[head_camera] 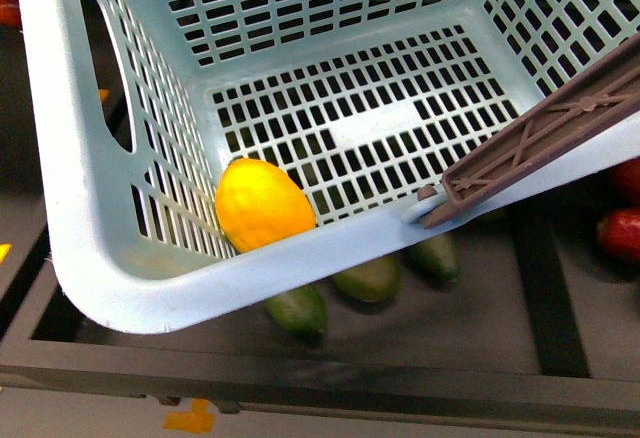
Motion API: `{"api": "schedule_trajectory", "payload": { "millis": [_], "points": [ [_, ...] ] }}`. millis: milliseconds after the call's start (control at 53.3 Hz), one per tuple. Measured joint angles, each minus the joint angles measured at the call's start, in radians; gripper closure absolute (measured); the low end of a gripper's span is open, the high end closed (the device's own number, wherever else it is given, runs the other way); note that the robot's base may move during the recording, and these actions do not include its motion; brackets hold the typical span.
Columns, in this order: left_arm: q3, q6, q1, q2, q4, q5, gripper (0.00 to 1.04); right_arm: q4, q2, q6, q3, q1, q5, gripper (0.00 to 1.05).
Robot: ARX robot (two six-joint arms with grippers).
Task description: Pick lemon and mango into basket
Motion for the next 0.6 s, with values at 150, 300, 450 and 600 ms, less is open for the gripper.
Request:
{"api": "schedule_trajectory", "payload": {
  "millis": [150, 300, 450, 600],
  "points": [
    [0.000, 0.000, 0.000, 0.000, 0.000, -0.001, 0.98, 0.000, 0.000, 0.000, 0.000, 0.000, 0.000, 0.09],
    [0.000, 0.000, 0.000, 0.000, 0.000, -0.001, 0.98, 0.000, 0.001, 0.000, -0.001, 0.000, 0.001, 0.09],
    [0.000, 0.000, 0.000, 0.000, 0.000, 0.000, 0.98, 0.000, 0.001, 0.000, -0.001, 0.000, 0.000, 0.09],
    [0.000, 0.001, 0.000, 0.000, 0.000, -0.001, 0.98, -0.001, 0.002, 0.000, -0.004, 0.000, 0.000, 0.09]
  ]
}}
